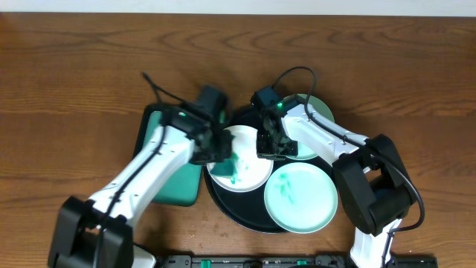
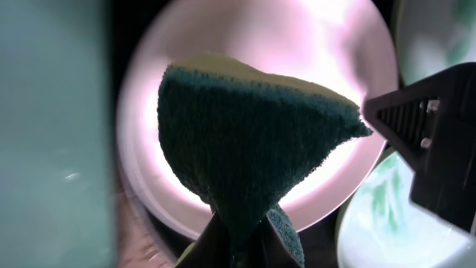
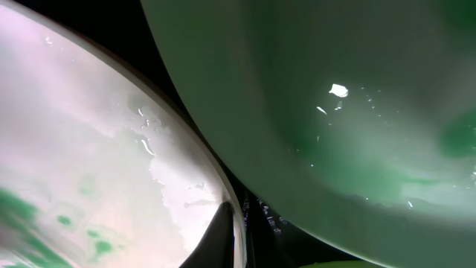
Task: Clean dirty plates on tray and stack at the side
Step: 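Carry the sponge with the left gripper toward the white plate, then scrub the white plate with the sponge while the right gripper holds it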
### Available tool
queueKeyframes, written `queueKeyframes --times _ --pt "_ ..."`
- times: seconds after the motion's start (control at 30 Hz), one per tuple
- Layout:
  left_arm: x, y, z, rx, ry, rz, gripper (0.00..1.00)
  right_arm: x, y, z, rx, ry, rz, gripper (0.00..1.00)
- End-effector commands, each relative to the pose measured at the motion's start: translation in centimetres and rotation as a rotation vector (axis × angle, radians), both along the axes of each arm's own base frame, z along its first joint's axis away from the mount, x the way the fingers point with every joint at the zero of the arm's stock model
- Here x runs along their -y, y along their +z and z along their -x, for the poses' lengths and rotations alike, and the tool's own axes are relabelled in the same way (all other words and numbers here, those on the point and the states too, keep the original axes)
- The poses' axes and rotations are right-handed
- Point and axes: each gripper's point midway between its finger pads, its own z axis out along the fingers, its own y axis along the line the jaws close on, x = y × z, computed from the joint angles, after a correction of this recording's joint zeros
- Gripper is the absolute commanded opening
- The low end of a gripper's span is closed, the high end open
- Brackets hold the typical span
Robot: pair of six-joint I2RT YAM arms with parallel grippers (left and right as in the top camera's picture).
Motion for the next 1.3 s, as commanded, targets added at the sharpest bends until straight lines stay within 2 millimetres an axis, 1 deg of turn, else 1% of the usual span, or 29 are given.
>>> queueKeyframes --times 0.0,0.13,0.17,0.23,0.33,0.37,0.43,0.6,0.67,0.8,0.87,0.9,0.93,1.03,1.07,1.13,1.2,1.27 --pt "1.4 -2.4 -0.1 -0.067 0.060 -0.013 0.07 -1.3 -1.3 -0.2 0.005 0.018 -0.020 0.01" --pt "1.1 -5.6 -0.3 -0.126 0.102 -0.064 0.07 -1.3 -1.3 -0.2 0.002 0.018 -0.018 0.01" --pt "0.9 -6.9 -0.4 -0.145 0.113 -0.090 0.07 -1.3 -1.3 -0.2 0.002 0.017 -0.018 0.01" --pt "0.8 -8.1 -0.3 -0.172 0.123 -0.105 0.07 -1.3 -1.3 -0.2 0.003 0.018 -0.018 0.01" --pt "1.0 -9.0 0.2 -0.209 0.125 -0.105 0.06 -1.3 -1.3 -0.2 0.003 0.018 -0.018 0.01" --pt "1.5 -9.0 0.5 -0.225 0.113 -0.081 0.07 -1.3 -1.3 -0.2 0.003 0.018 -0.018 0.01" --pt "4.1 -8.3 1.0 -0.261 0.049 0.061 0.07 -1.3 -1.3 -0.2 0.004 0.017 -0.018 0.01" --pt "8.0 -6.7 0.8 -0.266 -0.008 0.263 0.07 -1.3 -1.3 -0.2 0.002 0.017 -0.017 0.01" --pt "8.8 -6.2 0.5 -0.259 -0.019 0.308 0.08 -1.2 -1.3 -0.1 -0.001 0.017 -0.015 0.01" --pt "9.0 -6.2 -0.2 -0.230 -0.017 0.315 0.07 -1.2 -1.3 0.0 -0.004 0.017 -0.014 0.01" --pt "8.1 -6.8 -1.0 -0.191 0.004 0.260 0.07 -1.2 -1.3 0.0 -0.007 0.017 -0.012 0.01" --pt "7.0 -7.3 -1.5 -0.164 0.025 0.204 0.07 -1.1 -1.3 0.1 -0.009 0.017 -0.011 0.01" --pt "4.7 -8.2 -2.5 -0.122 0.069 0.092 0.07 -1.0 -1.3 0.2 -0.014 0.016 -0.007 0.01" --pt "-0.6 -9.3 -3.6 -0.070 0.153 -0.131 0.07 -0.8 -1.3 0.5 -0.025 0.016 0.000 0.01" --pt "-2.5 -9.4 -3.7 -0.066 0.180 -0.202 0.07 -0.8 -1.3 0.5 -0.026 0.016 0.001 0.01" --pt "-5.3 -9.5 -3.7 -0.071 0.220 -0.298 0.07 -0.8 -1.3 0.5 -0.025 0.015 0.001 0.01" --pt "-7.6 -9.4 -3.4 -0.091 0.254 -0.365 0.07 -0.8 -1.3 0.5 -0.026 0.007 0.001 0.01" --pt "-9.3 -9.3 -3.0 -0.114 0.278 -0.407 0.07 -0.8 -1.3 0.5 -0.026 0.002 0.002 0.01"
